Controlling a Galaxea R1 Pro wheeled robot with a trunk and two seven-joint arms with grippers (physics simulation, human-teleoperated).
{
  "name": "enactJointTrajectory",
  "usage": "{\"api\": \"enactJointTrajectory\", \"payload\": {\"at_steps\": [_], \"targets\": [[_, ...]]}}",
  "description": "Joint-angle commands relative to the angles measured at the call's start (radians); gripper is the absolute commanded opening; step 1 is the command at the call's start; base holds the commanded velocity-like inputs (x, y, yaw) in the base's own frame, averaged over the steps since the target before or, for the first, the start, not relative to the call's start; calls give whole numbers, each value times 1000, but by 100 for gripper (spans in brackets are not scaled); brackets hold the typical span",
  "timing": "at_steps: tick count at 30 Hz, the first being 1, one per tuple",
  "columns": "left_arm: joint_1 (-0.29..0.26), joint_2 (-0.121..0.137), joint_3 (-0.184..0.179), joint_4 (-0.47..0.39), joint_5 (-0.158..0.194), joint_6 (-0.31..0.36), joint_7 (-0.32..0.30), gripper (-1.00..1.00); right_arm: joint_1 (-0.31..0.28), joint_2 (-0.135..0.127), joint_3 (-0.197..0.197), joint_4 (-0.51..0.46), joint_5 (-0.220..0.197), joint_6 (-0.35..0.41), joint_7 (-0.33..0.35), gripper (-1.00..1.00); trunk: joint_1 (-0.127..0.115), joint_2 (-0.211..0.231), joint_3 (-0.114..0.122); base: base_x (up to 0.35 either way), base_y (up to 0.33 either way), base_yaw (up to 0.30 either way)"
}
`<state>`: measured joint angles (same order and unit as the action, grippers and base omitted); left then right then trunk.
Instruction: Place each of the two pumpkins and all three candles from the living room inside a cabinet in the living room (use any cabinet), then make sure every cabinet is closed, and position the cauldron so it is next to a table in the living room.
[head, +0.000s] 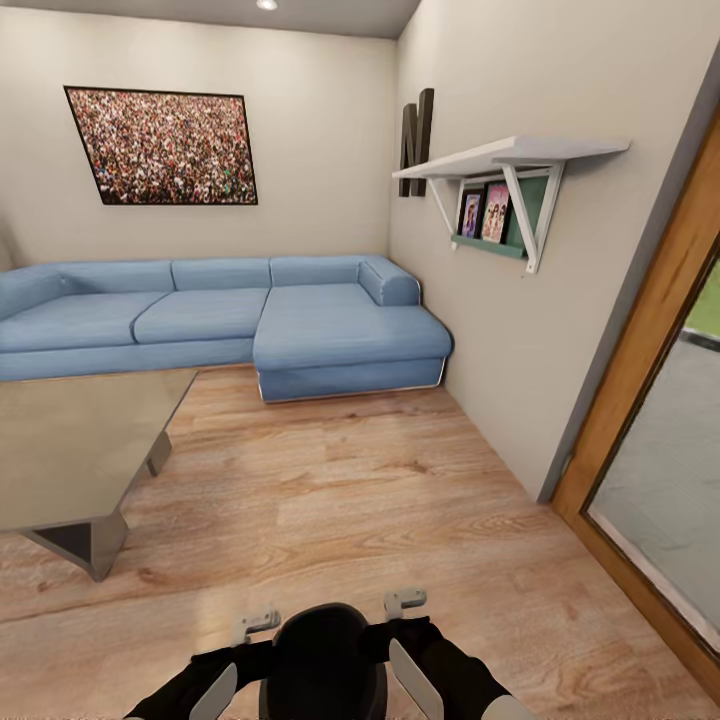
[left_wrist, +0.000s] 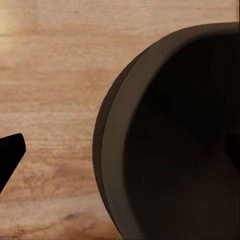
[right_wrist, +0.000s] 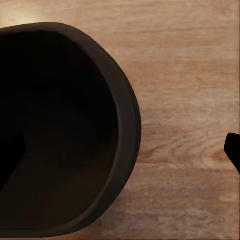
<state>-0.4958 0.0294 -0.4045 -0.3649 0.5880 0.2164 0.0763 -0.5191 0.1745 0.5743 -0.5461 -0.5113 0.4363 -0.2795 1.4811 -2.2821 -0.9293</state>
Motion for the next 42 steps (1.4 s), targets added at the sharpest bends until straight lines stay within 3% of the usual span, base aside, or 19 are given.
{"api": "enactJointTrajectory", "payload": {"at_steps": [1,14,21,31,42], "targets": [[0,1,-8,-3,10,5,2,100,-1,0,4,-1,-9,2,-9,100,4,-8,-4,0,0,0],[-1,1,-8,-3,10,8,-29,100,-1,0,6,-2,-9,2,-6,100,54,-99,-45,0,0,0],[0,1,-8,-3,10,8,-41,100,-1,0,29,-3,-9,1,81,100,80,-148,-67,0,0,0],[0,1,-8,-4,9,9,-74,100,-1,0,34,-3,-9,1,105,100,119,-218,-98,0,0,0],[0,-9,-11,-5,7,9,-119,100,-1,0,34,-3,-9,1,106,100,124,-220,-141,0,0,0]]}}
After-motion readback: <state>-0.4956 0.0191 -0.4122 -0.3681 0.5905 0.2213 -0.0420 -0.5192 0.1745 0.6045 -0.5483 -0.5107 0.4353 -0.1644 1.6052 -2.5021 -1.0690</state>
